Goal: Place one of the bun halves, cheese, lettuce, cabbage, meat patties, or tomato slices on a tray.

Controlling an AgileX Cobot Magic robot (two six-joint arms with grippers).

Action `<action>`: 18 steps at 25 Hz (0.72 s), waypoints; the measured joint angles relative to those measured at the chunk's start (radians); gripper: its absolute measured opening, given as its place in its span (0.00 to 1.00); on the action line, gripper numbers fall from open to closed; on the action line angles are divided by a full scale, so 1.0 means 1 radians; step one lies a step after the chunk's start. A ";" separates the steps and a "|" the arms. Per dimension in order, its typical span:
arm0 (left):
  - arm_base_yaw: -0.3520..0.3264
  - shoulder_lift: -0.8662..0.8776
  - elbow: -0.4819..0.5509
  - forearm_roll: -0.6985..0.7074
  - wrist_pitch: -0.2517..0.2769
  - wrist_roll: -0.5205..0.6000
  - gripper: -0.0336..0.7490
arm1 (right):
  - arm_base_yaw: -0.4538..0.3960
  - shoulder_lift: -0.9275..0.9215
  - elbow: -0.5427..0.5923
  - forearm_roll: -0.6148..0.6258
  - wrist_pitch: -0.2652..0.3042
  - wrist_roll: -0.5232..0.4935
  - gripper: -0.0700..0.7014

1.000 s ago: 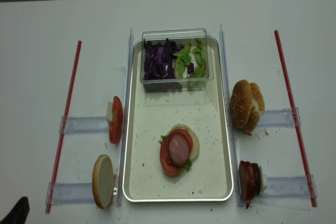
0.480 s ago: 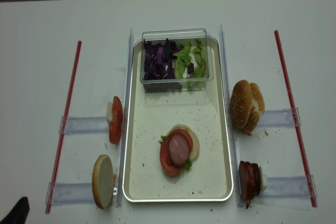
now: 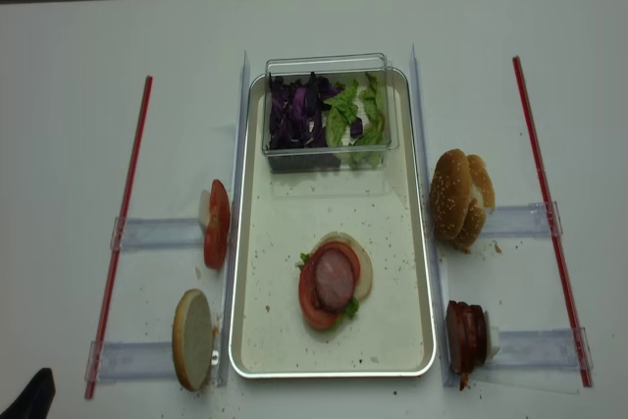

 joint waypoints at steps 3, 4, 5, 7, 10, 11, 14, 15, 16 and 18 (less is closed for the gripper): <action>0.000 0.000 0.000 0.000 0.000 0.000 0.67 | 0.000 0.000 0.000 0.000 0.000 0.000 0.70; 0.000 0.000 0.000 0.000 0.000 0.000 0.67 | 0.000 0.000 0.000 0.000 0.000 0.000 0.70; 0.000 0.000 0.000 0.000 0.000 0.000 0.67 | 0.000 0.000 0.000 0.000 0.000 0.000 0.70; 0.000 0.000 0.000 0.000 0.000 0.000 0.67 | 0.000 0.000 0.000 0.000 0.000 0.000 0.70; 0.000 0.000 0.000 0.000 0.000 0.000 0.67 | 0.000 0.000 0.000 0.000 0.000 0.000 0.70; 0.000 0.000 0.000 0.000 0.000 0.000 0.67 | 0.000 0.000 0.000 0.000 0.000 0.000 0.69; 0.000 0.000 0.000 0.000 0.000 0.000 0.67 | 0.000 0.000 0.000 0.000 0.000 0.000 0.69; 0.000 0.000 0.000 0.000 0.000 0.000 0.67 | 0.000 0.000 0.000 0.000 0.000 0.000 0.69; 0.000 0.000 0.000 0.000 0.000 0.000 0.67 | 0.000 0.000 0.000 0.000 0.000 0.000 0.69; 0.000 0.000 0.000 0.000 0.000 0.000 0.67 | 0.000 0.000 0.000 0.000 0.000 0.000 0.69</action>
